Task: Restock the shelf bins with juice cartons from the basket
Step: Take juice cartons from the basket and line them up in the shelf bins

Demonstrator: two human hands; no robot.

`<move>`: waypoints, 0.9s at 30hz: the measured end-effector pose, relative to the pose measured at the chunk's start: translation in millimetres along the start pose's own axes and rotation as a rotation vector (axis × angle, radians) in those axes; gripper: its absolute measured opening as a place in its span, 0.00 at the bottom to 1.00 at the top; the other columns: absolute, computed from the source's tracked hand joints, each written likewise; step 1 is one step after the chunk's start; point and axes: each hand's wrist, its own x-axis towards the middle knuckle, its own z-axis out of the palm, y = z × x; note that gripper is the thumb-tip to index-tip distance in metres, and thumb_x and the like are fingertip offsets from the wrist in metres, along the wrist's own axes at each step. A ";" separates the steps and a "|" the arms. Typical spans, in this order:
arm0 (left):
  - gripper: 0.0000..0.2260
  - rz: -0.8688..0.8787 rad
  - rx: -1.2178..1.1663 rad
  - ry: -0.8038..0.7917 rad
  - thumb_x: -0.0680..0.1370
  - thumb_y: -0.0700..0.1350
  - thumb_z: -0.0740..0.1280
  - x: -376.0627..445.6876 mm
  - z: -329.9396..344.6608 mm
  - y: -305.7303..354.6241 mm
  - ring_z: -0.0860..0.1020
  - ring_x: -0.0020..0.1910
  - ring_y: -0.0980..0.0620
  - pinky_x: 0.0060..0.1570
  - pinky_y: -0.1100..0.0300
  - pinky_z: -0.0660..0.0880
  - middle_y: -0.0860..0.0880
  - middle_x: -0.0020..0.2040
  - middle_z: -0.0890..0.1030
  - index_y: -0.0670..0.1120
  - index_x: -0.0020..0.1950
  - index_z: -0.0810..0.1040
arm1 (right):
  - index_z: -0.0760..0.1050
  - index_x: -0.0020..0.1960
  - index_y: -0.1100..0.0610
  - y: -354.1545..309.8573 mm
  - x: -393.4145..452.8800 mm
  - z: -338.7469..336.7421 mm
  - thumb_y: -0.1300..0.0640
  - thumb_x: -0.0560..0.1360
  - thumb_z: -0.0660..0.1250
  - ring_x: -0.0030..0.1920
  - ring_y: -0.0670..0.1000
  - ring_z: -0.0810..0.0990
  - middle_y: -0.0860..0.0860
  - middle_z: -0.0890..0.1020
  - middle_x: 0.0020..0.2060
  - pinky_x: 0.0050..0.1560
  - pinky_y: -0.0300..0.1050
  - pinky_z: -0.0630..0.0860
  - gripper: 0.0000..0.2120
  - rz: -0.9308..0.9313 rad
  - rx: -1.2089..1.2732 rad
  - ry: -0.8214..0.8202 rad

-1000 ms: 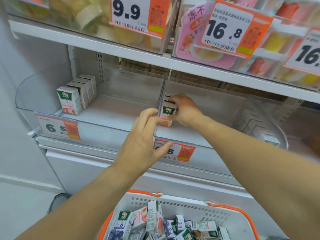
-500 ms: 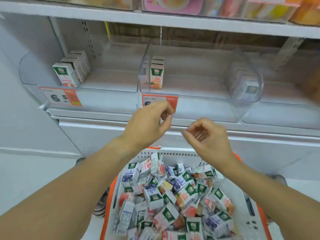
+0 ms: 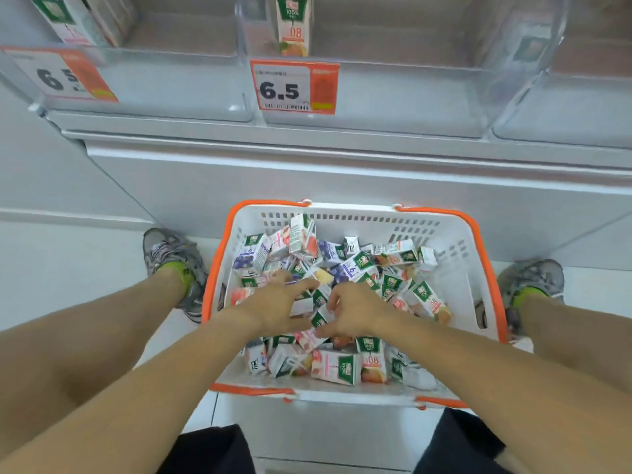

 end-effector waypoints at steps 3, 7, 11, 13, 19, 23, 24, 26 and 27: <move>0.31 0.013 0.073 0.059 0.78 0.51 0.70 4.3 5.8 -1.1 0.75 0.64 0.43 0.63 0.50 0.73 0.44 0.75 0.59 0.61 0.77 0.60 | 0.75 0.55 0.56 -2.3 2.0 10.8 0.45 0.66 0.79 0.45 0.51 0.78 0.51 0.80 0.47 0.43 0.46 0.76 0.25 0.031 -0.012 0.082; 0.28 0.057 0.033 0.109 0.77 0.49 0.71 5.6 1.2 -3.8 0.77 0.56 0.48 0.57 0.53 0.76 0.48 0.65 0.68 0.61 0.74 0.66 | 0.78 0.54 0.63 0.6 1.2 13.5 0.50 0.67 0.79 0.39 0.54 0.80 0.60 0.84 0.46 0.42 0.50 0.79 0.23 0.059 -0.035 0.107; 0.20 0.073 -0.277 0.234 0.73 0.49 0.74 -0.8 -20.1 -6.1 0.81 0.48 0.48 0.42 0.57 0.78 0.50 0.53 0.81 0.56 0.64 0.76 | 0.77 0.59 0.64 -3.9 -0.2 -0.3 0.53 0.65 0.79 0.47 0.56 0.83 0.59 0.84 0.47 0.41 0.48 0.79 0.27 0.043 -0.002 0.127; 0.15 -0.040 -0.553 0.230 0.76 0.46 0.71 -3.2 -35.1 -5.9 0.84 0.39 0.47 0.35 0.58 0.80 0.49 0.48 0.83 0.55 0.60 0.72 | 0.79 0.57 0.63 -6.3 -1.3 -17.4 0.54 0.63 0.79 0.48 0.55 0.83 0.59 0.84 0.48 0.42 0.49 0.80 0.25 0.029 0.016 0.142; 0.08 -0.186 -0.978 0.320 0.77 0.46 0.66 -9.5 -77.5 -0.9 0.76 0.29 0.42 0.25 0.59 0.65 0.44 0.28 0.77 0.42 0.48 0.76 | 0.82 0.48 0.51 -12.4 -17.3 -91.8 0.56 0.61 0.81 0.40 0.47 0.79 0.44 0.78 0.40 0.35 0.40 0.74 0.17 -0.031 0.146 0.333; 0.10 -0.113 -0.965 0.381 0.77 0.51 0.70 -32.4 -123.2 7.1 0.74 0.26 0.47 0.24 0.61 0.63 0.51 0.26 0.74 0.46 0.42 0.76 | 0.83 0.47 0.51 -23.9 -35.4 -134.1 0.57 0.61 0.81 0.34 0.47 0.80 0.48 0.83 0.42 0.32 0.41 0.76 0.16 -0.127 0.277 0.468; 0.11 -0.081 -0.944 0.370 0.77 0.53 0.70 -41.3 -136.7 9.3 0.74 0.26 0.48 0.25 0.61 0.63 0.52 0.27 0.73 0.46 0.41 0.76 | 0.83 0.46 0.50 -27.3 -39.7 -140.8 0.58 0.62 0.81 0.31 0.47 0.80 0.49 0.84 0.41 0.28 0.39 0.75 0.15 -0.158 0.343 0.470; 0.14 -0.020 -0.925 0.342 0.76 0.56 0.70 -59.5 -161.0 12.6 0.73 0.30 0.48 0.30 0.58 0.64 0.49 0.31 0.76 0.45 0.44 0.76 | 0.83 0.47 0.53 -34.5 -46.5 -150.5 0.61 0.63 0.81 0.30 0.49 0.81 0.51 0.86 0.42 0.26 0.38 0.74 0.14 -0.215 0.491 0.455; 0.15 0.006 -0.951 0.324 0.76 0.57 0.69 -67.8 -170.9 13.7 0.73 0.34 0.46 0.34 0.56 0.67 0.44 0.36 0.78 0.44 0.47 0.78 | 0.83 0.49 0.55 -38.6 -49.0 -153.7 0.61 0.65 0.81 0.32 0.54 0.83 0.52 0.86 0.45 0.29 0.40 0.77 0.15 -0.241 0.563 0.443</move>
